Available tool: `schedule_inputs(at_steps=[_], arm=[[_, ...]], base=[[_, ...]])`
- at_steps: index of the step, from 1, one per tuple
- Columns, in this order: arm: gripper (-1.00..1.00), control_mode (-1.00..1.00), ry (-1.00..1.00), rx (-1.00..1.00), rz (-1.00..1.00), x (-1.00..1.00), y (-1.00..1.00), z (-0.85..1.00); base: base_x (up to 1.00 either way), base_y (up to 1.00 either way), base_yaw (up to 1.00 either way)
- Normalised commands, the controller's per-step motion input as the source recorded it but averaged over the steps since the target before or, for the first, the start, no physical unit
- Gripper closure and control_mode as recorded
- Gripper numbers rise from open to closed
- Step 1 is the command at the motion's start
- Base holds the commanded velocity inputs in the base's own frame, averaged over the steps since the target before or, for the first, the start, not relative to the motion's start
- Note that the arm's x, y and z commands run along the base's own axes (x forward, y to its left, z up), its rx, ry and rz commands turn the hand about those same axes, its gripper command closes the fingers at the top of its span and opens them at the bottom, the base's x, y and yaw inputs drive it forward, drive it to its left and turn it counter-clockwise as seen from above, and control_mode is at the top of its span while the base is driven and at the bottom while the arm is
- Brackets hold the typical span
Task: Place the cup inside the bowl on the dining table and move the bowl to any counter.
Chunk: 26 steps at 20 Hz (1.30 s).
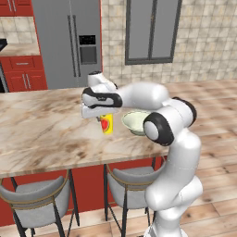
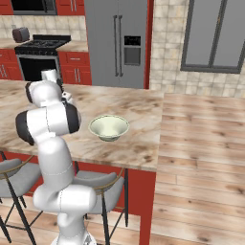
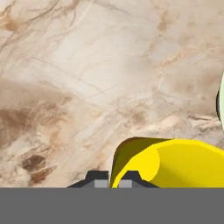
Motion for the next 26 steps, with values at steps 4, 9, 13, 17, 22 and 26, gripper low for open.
schedule_inputs(at_steps=[4,9,13,17,22,26], arm=[[1.0,-1.0,-0.01,0.0,0.0,0.0,-0.02,0.49],[1.0,-1.0,-0.04,0.0,0.01,0.0,-0.12,0.24],[1.0,-1.0,-0.06,0.0,0.01,0.0,-0.28,0.13],[1.0,-1.0,-0.06,0.0,0.02,0.0,-0.42,0.03],[1.0,-1.0,-0.04,0.0,0.03,0.02,-0.57,0.0],[1.0,-1.0,-0.08,0.0,0.04,0.09,-0.6,0.0]], base=[[0.0,0.0,0.0],[0.0,0.0,0.0],[0.0,0.0,0.0],[0.0,0.0,0.0],[0.0,0.0,0.0],[0.0,0.0,0.0]])
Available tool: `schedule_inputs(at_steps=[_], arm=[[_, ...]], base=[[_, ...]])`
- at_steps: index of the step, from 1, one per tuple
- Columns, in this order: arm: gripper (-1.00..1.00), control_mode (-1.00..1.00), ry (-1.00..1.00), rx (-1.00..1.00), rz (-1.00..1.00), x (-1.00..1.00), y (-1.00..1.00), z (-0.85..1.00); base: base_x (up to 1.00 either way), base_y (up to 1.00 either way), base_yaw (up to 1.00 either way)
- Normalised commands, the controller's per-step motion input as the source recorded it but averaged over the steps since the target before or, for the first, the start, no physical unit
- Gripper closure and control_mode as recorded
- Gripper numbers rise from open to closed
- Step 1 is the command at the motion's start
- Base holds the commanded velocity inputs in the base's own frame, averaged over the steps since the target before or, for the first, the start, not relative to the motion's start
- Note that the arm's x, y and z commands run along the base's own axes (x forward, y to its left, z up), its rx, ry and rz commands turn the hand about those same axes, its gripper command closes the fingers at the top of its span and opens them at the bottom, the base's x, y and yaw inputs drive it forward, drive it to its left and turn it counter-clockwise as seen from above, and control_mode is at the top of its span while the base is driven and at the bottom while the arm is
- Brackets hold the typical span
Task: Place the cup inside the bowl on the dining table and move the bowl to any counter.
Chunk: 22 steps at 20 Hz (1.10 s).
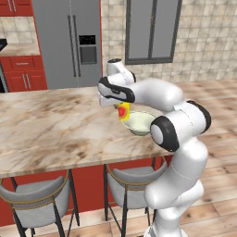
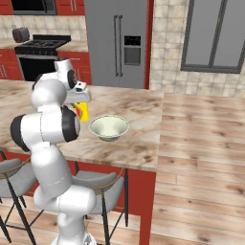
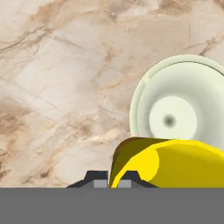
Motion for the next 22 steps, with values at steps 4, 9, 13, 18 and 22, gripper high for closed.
schedule_inputs(at_steps=[4,9,13,18,22], arm=[[1.0,-1.0,-0.08,0.0,0.04,0.21,-0.59,0.0],[1.0,-1.0,-0.07,0.03,0.05,0.2,-0.45,0.0],[1.0,-1.0,-0.09,0.02,0.09,0.14,-0.28,0.0],[1.0,-1.0,-0.02,0.01,0.09,0.0,-0.16,0.0],[1.0,-1.0,0.0,0.0,0.08,0.0,-0.16,-0.05]], base=[[0.0,0.0,0.0],[0.0,0.0,0.0],[0.0,0.0,0.0],[0.0,0.0,0.0],[0.0,0.0,0.0]])
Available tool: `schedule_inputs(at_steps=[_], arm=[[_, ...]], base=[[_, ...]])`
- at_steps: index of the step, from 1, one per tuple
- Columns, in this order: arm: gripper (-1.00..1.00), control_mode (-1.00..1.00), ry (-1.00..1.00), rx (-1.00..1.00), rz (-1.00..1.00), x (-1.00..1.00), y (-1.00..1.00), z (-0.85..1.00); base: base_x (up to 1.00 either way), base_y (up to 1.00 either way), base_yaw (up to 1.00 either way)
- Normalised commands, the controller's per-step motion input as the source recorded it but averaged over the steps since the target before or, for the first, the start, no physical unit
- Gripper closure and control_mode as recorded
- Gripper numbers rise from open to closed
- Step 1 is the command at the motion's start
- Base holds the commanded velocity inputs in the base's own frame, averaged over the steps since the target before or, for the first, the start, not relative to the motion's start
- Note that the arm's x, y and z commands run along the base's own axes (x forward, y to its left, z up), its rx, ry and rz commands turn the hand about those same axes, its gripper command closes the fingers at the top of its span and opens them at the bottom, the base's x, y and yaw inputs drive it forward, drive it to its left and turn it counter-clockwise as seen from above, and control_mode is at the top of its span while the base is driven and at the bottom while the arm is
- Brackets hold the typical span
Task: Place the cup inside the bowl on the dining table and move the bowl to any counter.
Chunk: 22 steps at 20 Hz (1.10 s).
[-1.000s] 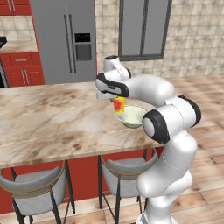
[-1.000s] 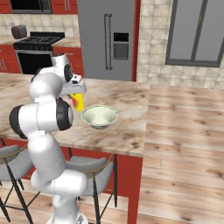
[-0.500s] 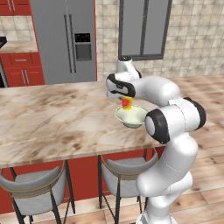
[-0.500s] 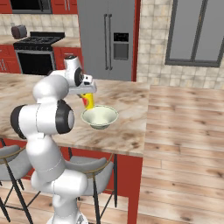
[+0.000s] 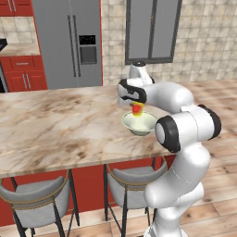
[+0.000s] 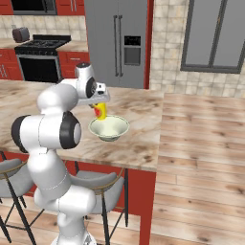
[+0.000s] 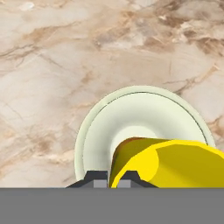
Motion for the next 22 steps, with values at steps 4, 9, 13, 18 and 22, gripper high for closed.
schedule_inputs(at_steps=[4,9,13,18,22], arm=[[1.0,-1.0,0.0,0.0,0.06,0.0,-0.2,-0.17],[1.0,-1.0,0.0,0.0,0.06,0.06,-0.22,-0.22],[1.0,-1.0,0.0,0.0,0.06,0.04,-0.11,-0.24],[1.0,-1.0,0.0,0.0,0.05,0.05,-0.04,-0.28],[1.0,-1.0,0.0,0.0,0.03,0.04,0.0,-0.29]], base=[[0.0,0.0,0.0],[0.0,0.0,0.0],[0.0,0.0,0.0],[0.0,0.0,0.0],[0.0,0.0,0.0]])
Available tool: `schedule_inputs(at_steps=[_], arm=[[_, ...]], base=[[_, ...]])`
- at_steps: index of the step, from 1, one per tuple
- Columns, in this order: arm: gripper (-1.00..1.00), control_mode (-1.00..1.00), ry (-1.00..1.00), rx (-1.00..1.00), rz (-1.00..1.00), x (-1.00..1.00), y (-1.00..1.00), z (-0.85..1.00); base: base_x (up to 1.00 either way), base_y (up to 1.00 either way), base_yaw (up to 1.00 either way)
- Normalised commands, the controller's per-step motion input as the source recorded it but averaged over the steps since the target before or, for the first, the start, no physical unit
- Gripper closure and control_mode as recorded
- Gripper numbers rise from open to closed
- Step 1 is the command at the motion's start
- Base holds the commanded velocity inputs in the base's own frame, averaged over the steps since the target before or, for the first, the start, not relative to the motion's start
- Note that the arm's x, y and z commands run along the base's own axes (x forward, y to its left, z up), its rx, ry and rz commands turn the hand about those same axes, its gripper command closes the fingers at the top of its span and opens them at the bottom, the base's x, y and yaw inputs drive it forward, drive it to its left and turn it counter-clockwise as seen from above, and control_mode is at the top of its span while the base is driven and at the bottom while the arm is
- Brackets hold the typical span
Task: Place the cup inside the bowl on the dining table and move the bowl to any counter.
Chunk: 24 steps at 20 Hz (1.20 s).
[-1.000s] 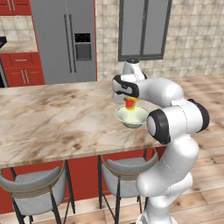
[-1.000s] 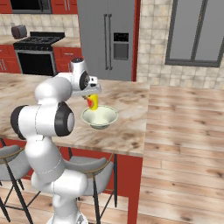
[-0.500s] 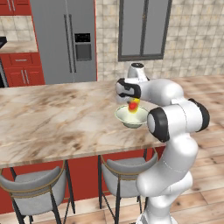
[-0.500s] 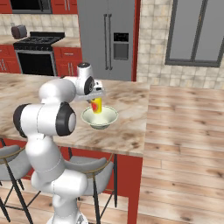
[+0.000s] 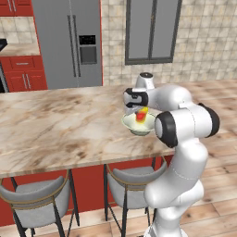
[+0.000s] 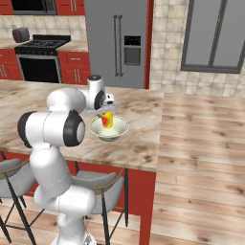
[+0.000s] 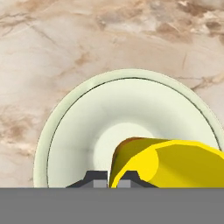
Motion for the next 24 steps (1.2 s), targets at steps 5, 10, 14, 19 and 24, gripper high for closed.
schedule_inputs(at_steps=[5,10,14,19,24], arm=[[1.0,-1.0,0.01,0.0,0.02,0.05,0.0,-0.28],[1.0,-1.0,0.01,0.0,0.01,0.04,0.0,-0.24],[1.0,-1.0,0.01,0.0,0.01,0.05,0.0,-0.18],[1.0,-1.0,0.01,0.0,0.01,0.03,0.0,-0.13],[1.0,-1.0,0.01,0.0,0.01,0.03,0.0,-0.14]], base=[[0.0,0.0,0.0],[0.0,0.0,0.0],[0.0,0.0,0.0],[0.0,0.0,0.0],[0.0,0.0,0.0]])
